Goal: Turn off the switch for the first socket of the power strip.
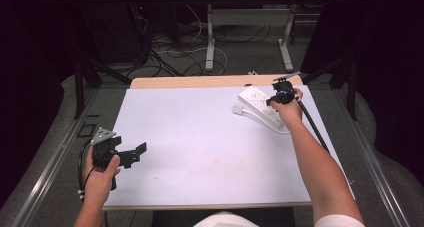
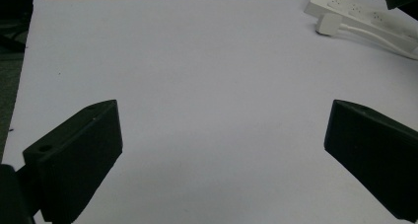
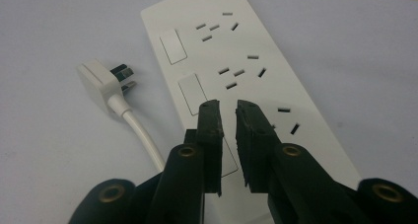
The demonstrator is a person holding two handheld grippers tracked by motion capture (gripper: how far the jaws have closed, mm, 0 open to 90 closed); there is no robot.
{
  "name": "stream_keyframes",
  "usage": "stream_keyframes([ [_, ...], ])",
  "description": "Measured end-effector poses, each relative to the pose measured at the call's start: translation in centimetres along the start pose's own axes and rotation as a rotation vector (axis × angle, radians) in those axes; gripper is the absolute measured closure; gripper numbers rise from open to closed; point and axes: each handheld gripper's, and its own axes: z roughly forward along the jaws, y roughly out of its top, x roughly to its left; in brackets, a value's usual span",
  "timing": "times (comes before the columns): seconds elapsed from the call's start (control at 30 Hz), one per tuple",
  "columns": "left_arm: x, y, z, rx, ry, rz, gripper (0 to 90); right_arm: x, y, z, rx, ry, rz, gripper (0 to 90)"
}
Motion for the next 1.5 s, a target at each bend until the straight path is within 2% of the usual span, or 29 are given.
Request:
stream_keyframes([
  [0.2,0.0,0.0,0.0,-0.003,0.002,0.001,1.0,0.3,-0.3,0.8,0.016,0.008,-0.005,90.0],
  [0.33,0.0,0.0,0.0,-0.004,0.002,0.001,1.1,0.5,-0.3,1.1,0.028,0.016,-0.009,90.0],
  [0.43,0.0,0.0,-0.1,-0.003,0.001,0.001,1.1,0.6,-0.4,1.4,0.018,0.019,-0.008,90.0],
  [0.47,0.1,0.0,-0.1,-0.006,0.003,0.0,1.1,0.5,-0.5,1.5,0.029,0.001,-0.021,90.0],
  [0.63,0.1,0.0,-0.1,-0.006,0.004,0.001,1.1,0.7,-0.6,1.9,0.032,0.003,-0.008,90.0],
  [0.9,0.0,0.0,-0.1,-0.006,0.005,0.002,1.2,0.9,-0.8,2.3,0.029,0.002,-0.012,90.0],
  [0.97,0.0,0.0,-0.1,-0.005,0.004,0.003,1.2,1.0,-0.8,2.4,0.029,-0.01,-0.025,90.0],
  [1.0,0.0,0.0,-0.1,-0.005,0.004,0.004,1.2,1.1,-0.8,2.4,0.03,-0.016,-0.007,90.0],
  [1.1,0.0,0.0,-0.1,-0.005,0.004,0.004,1.2,1.0,-0.8,2.4,0.028,-0.014,-0.009,90.0],
  [1.13,0.0,0.0,-0.1,-0.006,0.004,0.004,1.2,0.9,-0.8,2.4,0.023,-0.008,-0.026,90.0],
  [1.37,-0.1,0.0,-0.1,-0.005,0.004,0.005,1.2,0.8,-0.9,2.4,0.022,0.002,-0.029,90.0],
  [1.47,-0.1,0.0,-0.1,-0.005,0.004,0.007,1.2,0.6,-1.1,2.5,0.005,0.019,-0.006,90.0],
  [1.5,0.0,0.0,-0.2,-0.003,0.003,0.007,1.2,0.6,-1.1,2.6,0.019,0.014,-0.014,90.0],
])
